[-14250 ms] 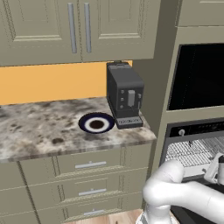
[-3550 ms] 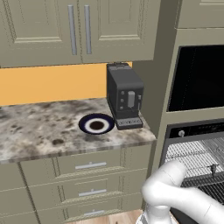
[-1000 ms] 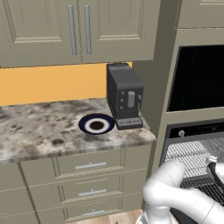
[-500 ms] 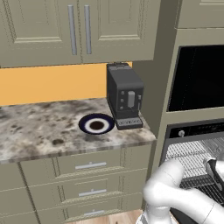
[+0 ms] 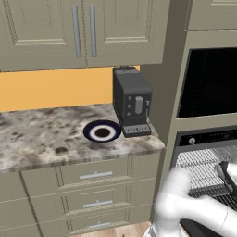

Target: Take the fish from the oven and place it on the plate on the counter.

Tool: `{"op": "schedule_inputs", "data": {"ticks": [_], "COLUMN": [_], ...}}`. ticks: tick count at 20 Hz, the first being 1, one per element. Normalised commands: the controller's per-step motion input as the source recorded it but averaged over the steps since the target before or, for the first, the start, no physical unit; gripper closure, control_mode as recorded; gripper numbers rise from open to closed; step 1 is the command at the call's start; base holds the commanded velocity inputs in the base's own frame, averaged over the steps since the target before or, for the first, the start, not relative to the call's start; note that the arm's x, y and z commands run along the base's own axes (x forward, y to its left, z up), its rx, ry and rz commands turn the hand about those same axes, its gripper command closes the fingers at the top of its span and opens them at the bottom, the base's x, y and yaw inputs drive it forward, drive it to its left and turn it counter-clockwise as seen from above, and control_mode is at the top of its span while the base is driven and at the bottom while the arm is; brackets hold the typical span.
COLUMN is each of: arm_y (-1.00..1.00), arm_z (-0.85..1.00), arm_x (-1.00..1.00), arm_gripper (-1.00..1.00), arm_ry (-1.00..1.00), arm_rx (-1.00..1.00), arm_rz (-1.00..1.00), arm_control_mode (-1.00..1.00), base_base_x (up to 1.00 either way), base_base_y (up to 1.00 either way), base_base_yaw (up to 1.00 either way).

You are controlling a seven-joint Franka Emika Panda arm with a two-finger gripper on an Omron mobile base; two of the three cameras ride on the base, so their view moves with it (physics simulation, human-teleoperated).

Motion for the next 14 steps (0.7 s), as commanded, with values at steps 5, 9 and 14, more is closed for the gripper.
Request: {"op": "schedule_inputs", "data": {"ticks": [5,9,14], "arm_y": [-0.31,-0.30,-0.22], "arm_z": [-0.43,-0.57,-0.49], "arm_x": [0.03,0.21,0.32], "arm_gripper": [-1.00,-1.00,-1.00], "arm_ry": [0.01,0.02,0.00], "arm_rx": [0.00,0.00,0.00], "arm_rz": [0.06,0.06,0.08], "arm_control_mode": [-1.00,-1.00,-1.00], "base_base_x": [0.00,0.00,0.00], "base_base_y": [0.00,0.00,0.00], "base_base_yaw": [0.00,0.00,0.00]}}
